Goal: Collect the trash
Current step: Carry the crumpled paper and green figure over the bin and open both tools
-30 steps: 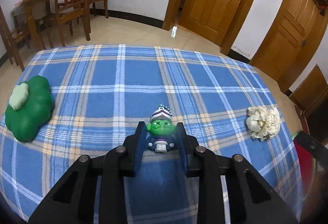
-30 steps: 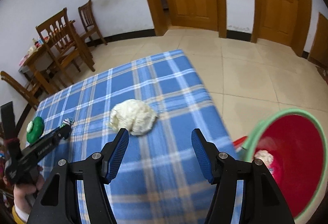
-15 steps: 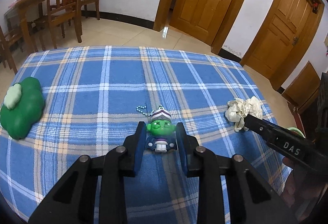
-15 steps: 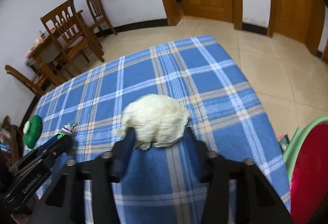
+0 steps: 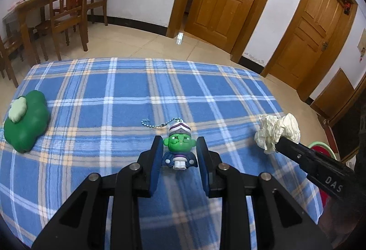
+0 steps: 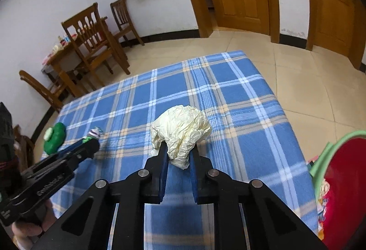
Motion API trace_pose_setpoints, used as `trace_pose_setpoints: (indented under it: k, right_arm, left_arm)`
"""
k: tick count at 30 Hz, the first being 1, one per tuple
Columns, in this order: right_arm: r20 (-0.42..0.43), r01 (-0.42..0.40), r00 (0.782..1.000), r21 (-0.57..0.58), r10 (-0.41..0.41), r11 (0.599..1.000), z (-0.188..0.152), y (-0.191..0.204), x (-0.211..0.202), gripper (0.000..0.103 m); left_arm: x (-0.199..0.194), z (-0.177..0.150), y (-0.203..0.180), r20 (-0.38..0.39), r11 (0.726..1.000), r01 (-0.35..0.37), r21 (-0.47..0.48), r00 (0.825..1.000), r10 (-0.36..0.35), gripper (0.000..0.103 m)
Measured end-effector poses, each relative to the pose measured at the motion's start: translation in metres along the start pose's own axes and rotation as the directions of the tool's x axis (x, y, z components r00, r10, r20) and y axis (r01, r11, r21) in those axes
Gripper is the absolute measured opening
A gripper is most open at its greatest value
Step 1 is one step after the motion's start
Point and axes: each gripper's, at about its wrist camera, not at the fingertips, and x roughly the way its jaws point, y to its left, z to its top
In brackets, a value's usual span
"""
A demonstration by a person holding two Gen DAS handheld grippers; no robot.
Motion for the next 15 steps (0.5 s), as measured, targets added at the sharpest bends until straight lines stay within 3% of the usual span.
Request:
trace_pose_setpoints:
  k: [15]
  right_arm:
    - [0.092,-0.014,0.996,0.059,0.009,0.998,-0.033,-0.018,-0.082,0.017]
  left_arm:
    - [-0.040,-0.023,-0.042,0.006,0.998,0.020,0.056,1.000,-0.020,0.029]
